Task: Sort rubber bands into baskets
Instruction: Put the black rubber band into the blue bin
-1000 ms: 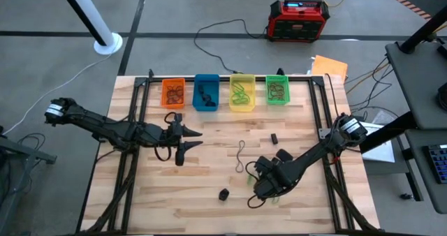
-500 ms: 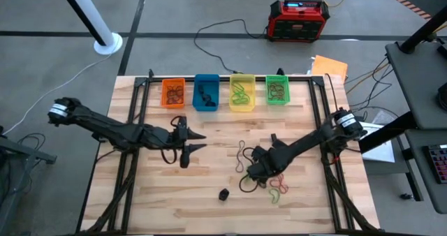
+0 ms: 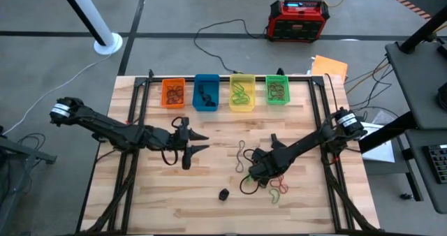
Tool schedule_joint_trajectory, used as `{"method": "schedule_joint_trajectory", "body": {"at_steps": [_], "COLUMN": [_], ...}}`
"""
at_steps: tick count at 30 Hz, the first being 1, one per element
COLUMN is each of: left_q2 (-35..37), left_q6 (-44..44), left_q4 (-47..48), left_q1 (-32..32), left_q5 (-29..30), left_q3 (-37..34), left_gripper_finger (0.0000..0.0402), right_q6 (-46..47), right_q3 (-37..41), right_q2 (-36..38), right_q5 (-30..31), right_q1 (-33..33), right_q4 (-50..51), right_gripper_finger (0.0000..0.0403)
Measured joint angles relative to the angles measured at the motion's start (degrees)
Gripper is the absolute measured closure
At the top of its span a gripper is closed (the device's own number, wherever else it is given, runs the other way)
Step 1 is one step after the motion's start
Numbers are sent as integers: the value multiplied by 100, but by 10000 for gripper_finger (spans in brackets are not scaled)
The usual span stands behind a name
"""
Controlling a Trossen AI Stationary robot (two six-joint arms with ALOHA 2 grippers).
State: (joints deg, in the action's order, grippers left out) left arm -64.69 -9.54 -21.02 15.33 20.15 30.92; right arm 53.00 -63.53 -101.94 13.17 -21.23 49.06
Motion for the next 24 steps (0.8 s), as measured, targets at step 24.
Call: {"method": "schedule_joint_trajectory", "body": {"at_steps": [24], "left_q2": [-1242], "left_q6": [1169], "left_q4": [-1005], "left_q1": [267], "left_q5": [-591], "left_q3": [0], "left_gripper_finger": [202], "right_q6": [-4526], "right_q3": [-682], "right_q2": [340], "right_q5": [1234], "right_q1": [553], "right_q4": [-4175], "right_gripper_finger": [394]}}
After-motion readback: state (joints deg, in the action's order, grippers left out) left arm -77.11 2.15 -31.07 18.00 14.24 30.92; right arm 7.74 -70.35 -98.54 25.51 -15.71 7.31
